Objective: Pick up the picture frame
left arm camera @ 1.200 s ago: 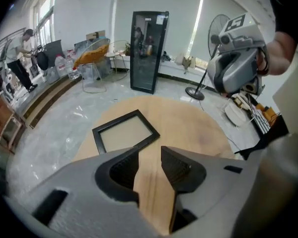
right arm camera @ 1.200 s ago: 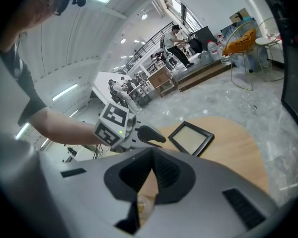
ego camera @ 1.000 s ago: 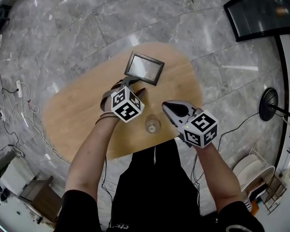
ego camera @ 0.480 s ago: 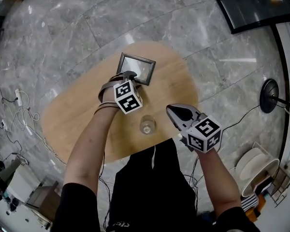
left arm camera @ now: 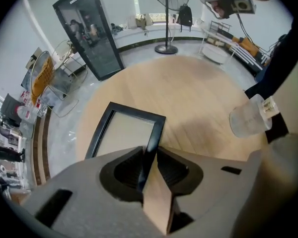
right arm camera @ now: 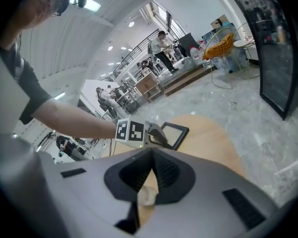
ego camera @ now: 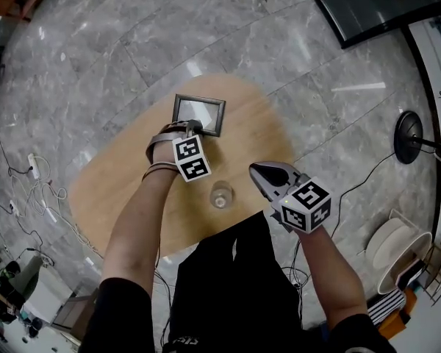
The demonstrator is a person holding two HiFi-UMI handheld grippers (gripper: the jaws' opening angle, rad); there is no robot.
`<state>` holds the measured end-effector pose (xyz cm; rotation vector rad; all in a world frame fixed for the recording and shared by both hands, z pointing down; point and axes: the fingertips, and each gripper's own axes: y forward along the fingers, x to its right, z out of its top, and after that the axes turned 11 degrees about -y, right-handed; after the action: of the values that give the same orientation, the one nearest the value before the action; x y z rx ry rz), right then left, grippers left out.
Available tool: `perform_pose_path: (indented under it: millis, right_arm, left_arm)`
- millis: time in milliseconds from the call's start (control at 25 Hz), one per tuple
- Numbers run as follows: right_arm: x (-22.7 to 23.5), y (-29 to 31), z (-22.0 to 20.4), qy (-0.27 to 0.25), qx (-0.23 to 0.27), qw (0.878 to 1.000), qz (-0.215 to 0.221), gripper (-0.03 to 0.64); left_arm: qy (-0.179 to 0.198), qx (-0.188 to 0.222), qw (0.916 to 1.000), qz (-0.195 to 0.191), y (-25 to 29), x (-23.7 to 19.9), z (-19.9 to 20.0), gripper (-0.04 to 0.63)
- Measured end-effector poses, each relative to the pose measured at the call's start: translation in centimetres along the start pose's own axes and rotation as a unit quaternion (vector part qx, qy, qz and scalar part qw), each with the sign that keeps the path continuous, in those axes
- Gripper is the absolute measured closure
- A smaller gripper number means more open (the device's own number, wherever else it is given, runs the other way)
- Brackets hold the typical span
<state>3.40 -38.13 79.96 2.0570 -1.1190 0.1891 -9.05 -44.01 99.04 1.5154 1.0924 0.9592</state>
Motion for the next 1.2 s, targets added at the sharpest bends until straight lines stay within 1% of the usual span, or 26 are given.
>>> perform_pose_path:
  millis: [160, 320, 400, 520, 600, 680, 760, 800, 960, 1120, 1200]
  right_arm:
    - [-0.2, -0.9, 1.2, 0.001, 0.006, 1.0, -0.004, 0.611]
    - [-0.1, -1.7, 2.3, 0.004, 0.007, 1.0, -0.012, 0.611]
    - [-0.3, -2.1, 3.0, 0.005, 0.009, 1.0, -0.014, 0.611]
    - [-1.3, -2.9, 4.3, 0.006, 0.014, 1.0, -0.015, 0.611]
    - [-2.0, -3.5, 5.2, 0.008, 0.016, 1.0, -0.014, 0.611]
    - [-2.9, -4.0, 6.1, 0.01, 0.018, 1.0, -0.012, 0.611]
    - [-3.9, -4.5, 7.2, 0.007, 0.021, 1.0, -0.01, 0.611]
    - [-4.4, -4.7, 7.7, 0.004, 0.023, 1.0, -0.008, 0.612]
    - [-6.4, -5.9, 10.2, -0.015, 0.031, 0.999, -0.004, 0.611]
    - [-9.1, -7.4, 12.6, -0.034, 0.04, 0.999, -0.011, 0.611]
    - [-11.1, -8.1, 13.6, -0.041, 0.047, 0.998, -0.016, 0.611]
  left_arm:
    - [-0.064, 0.008, 0.9976, -0.026, -0.7, 0.2, 0.1, 0.52]
    - [-0.125, 0.027, 0.9905, -0.051, -2.3, 0.2, 0.5, 0.52]
    - [-0.138, 0.035, 0.9883, -0.055, -3.3, 0.4, 0.6, 0.52]
    - [-0.148, 0.042, 0.9866, -0.053, -5.3, 1.0, 0.7, 0.52]
    - [-0.162, 0.057, 0.9839, -0.05, -7.3, 1.2, 1.2, 0.52]
    - [-0.191, 0.084, 0.9765, -0.054, -9.9, 1.4, 2.0, 0.52]
    - [-0.225, 0.117, 0.9658, -0.055, -12.7, 1.4, 2.7, 0.52]
    - [-0.236, 0.132, 0.9614, -0.052, -14.1, 1.3, 3.0, 0.52]
    - [-0.252, 0.179, 0.9505, -0.027, -19.9, 0.6, 3.7, 0.52]
    - [-0.269, 0.235, 0.934, -0.001, -26.2, 0.6, 3.9, 0.52]
    - [-0.273, 0.254, 0.9278, 0.005, -29.0, 1.4, 3.6, 0.52]
